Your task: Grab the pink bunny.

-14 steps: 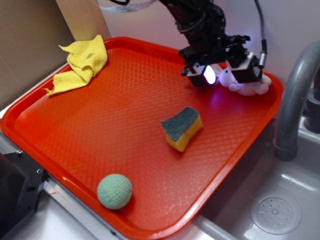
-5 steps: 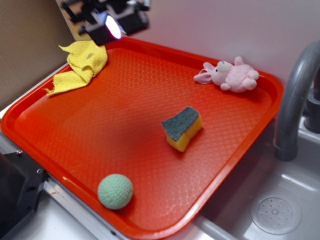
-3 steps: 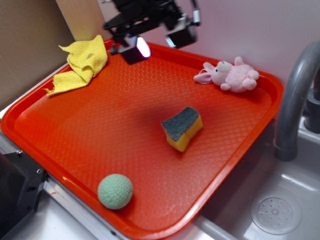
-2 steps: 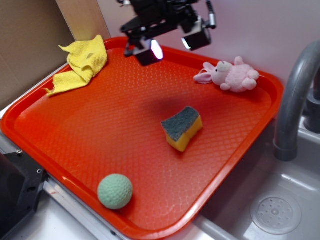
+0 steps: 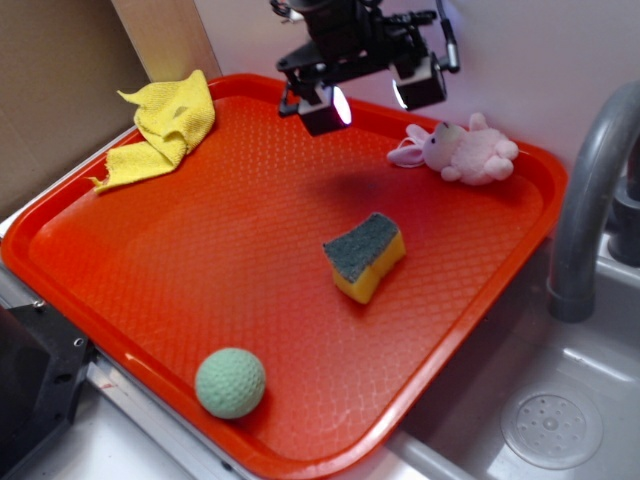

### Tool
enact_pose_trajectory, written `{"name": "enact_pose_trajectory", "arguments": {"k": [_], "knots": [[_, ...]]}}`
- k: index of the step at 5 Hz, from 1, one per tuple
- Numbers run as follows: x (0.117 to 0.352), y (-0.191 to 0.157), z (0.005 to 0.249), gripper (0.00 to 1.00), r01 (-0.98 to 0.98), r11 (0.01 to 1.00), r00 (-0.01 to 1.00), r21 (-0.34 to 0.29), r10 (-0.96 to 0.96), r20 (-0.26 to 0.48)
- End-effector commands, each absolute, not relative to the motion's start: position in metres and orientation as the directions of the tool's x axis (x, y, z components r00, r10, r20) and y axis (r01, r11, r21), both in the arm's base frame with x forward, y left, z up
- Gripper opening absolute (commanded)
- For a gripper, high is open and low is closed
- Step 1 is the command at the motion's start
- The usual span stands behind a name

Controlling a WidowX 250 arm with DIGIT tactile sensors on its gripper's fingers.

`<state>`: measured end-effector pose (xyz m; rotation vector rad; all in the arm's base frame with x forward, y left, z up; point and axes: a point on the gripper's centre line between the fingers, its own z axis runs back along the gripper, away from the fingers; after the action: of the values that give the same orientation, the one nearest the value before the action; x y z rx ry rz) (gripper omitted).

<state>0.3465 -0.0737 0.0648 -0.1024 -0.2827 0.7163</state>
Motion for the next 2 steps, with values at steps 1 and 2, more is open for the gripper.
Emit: {"name": "enact_pose_trajectory", "arguments": {"k": [1, 2], "knots": [[0.3662, -0.1077, 0.0687, 1.0, -0.51, 0.809, 0.776, -0.292, 0.579, 0.249], [0.3644, -0.1144, 0.0693, 1.0, -0.4, 0.854, 0.814, -0.333, 0.498, 0.298]]}}
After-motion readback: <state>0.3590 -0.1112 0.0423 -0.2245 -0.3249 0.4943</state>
